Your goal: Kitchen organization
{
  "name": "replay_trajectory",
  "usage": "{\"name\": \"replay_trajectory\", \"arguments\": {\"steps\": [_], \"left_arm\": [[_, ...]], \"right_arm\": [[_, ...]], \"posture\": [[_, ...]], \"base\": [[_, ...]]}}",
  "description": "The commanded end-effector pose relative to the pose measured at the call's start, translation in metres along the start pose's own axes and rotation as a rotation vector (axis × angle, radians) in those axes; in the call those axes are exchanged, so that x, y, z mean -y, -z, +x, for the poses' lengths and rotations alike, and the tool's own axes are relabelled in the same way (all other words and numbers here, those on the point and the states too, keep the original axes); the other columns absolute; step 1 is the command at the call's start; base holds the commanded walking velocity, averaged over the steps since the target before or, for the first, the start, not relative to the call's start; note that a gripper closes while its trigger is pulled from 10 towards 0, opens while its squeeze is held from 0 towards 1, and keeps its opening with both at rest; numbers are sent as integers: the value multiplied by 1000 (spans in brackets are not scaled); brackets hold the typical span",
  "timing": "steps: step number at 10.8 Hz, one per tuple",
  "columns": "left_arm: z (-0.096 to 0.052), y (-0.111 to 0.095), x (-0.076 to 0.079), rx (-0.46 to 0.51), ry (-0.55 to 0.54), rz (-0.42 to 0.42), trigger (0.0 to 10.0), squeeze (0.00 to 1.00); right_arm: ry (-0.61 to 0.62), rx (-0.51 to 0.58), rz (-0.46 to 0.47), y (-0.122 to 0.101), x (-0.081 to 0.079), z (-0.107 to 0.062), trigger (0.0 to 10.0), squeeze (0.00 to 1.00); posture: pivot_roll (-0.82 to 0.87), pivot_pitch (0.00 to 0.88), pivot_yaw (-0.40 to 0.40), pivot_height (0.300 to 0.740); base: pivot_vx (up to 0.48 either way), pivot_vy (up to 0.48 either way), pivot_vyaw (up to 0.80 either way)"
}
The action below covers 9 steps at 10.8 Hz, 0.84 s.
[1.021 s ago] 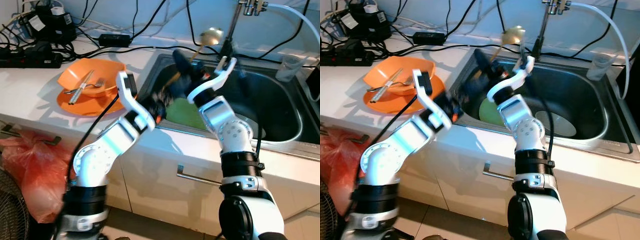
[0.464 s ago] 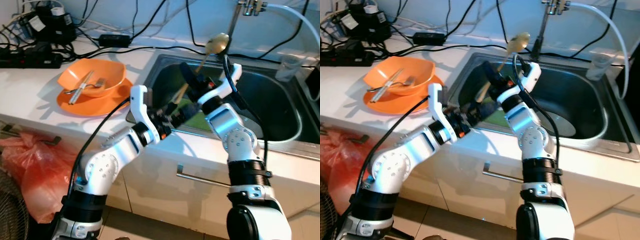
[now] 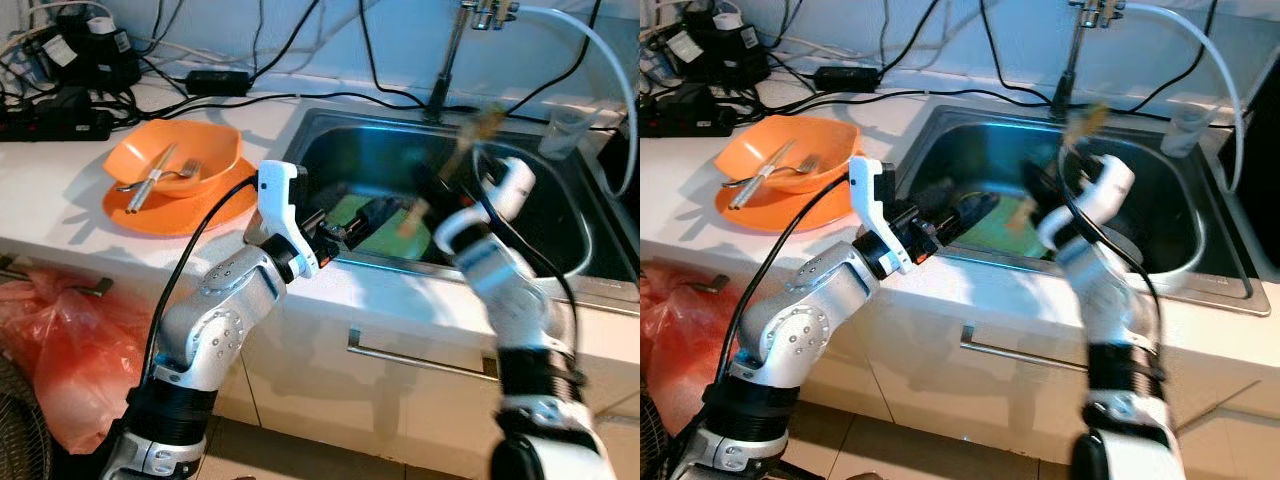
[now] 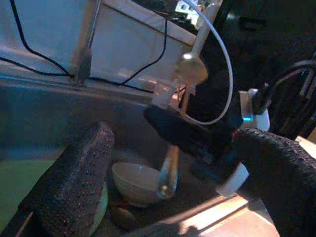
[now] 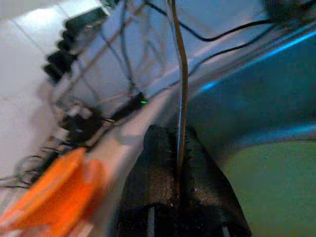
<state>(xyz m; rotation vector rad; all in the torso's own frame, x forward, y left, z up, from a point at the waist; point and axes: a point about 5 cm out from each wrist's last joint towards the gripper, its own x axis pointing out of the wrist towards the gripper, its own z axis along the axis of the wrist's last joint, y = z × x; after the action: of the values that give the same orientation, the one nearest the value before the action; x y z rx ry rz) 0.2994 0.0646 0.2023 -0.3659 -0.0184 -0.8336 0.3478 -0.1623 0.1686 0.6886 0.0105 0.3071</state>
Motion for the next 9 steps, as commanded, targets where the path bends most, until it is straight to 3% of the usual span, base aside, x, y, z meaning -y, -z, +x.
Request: {"name": "replay_trajectory", "arguments": {"steps": [1,5,9], "left_arm": [[2,1,3,-8,29,43,10000,1000],[-1,14,3,-63,68,123,10000,1000],[-13,18,-5,-153,117,202,10000,1000]], "right_arm": [[10,-13,-51,-2,0,-3,10000,0],[45,-86,-164,11,11,-22,10000,0],[25,-138,-266,20,9,-26,10000,0]], "posture": [[-12,0,-4,740],[-17,0,1,740],[8,0,7,740]], "base": [[0,0,0],[0,0,0],[0,0,0]]}}
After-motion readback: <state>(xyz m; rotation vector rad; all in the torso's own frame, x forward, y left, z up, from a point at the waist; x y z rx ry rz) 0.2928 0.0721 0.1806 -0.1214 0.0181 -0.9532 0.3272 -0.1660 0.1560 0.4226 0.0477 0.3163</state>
